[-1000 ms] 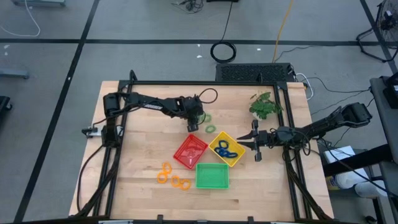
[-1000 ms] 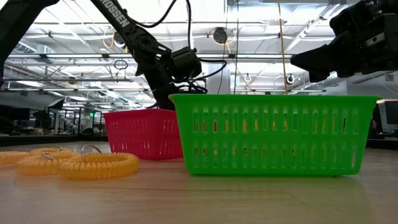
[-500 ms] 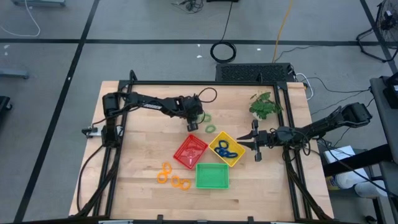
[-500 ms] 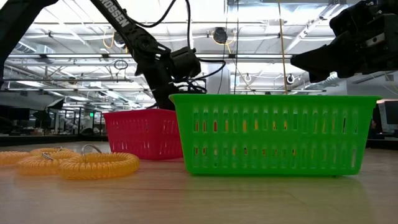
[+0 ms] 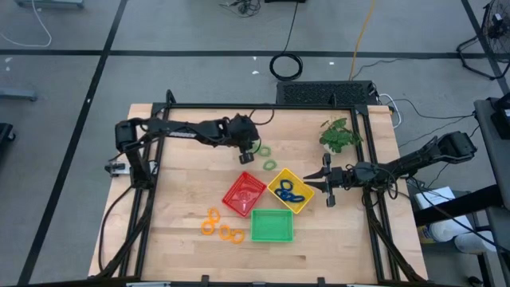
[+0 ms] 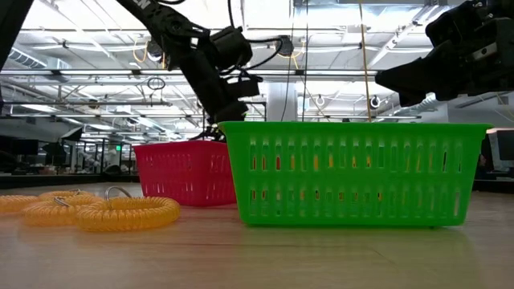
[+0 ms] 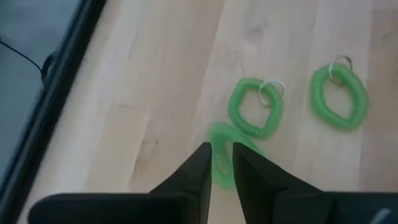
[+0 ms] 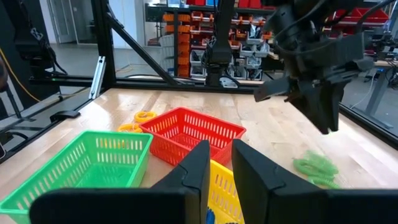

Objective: Sort spring keychains
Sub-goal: Put the green spring keychain into the red bin

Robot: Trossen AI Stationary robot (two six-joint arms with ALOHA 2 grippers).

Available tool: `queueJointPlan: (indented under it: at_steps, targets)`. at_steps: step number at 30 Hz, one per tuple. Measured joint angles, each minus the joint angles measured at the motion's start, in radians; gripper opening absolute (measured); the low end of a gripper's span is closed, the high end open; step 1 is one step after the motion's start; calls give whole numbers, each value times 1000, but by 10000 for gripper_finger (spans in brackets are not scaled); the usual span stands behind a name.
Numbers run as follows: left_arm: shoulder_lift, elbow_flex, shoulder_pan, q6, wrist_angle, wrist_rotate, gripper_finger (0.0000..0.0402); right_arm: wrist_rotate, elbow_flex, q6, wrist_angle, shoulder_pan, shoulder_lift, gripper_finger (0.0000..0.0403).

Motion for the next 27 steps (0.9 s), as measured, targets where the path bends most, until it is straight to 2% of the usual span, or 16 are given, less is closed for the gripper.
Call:
queueJointPlan:
  at_steps: [7, 11, 14, 17, 22, 27]
  targets:
    - [-12, 0, 0, -10, -11, -1, 51, 0, 0, 0, 0, 0, 0, 57]
    - [-8, 0, 0, -130, -24, 0, 43, 0, 0, 0, 0, 0, 0, 57]
    - [-4, 0, 0, -160, -53, 10, 47, 0, 0, 0, 0, 0, 0, 57]
    - [-4, 0, -2, -201, -52, 27, 73, 0, 0, 0, 0, 0, 0, 57]
    - [-4, 1, -17, -214, -62, 35, 147, 0, 0, 0, 0, 0, 0, 57]
    - [24, 2, -33, -141, -83, 34, 207, 0, 0, 0, -1, 0, 0, 57]
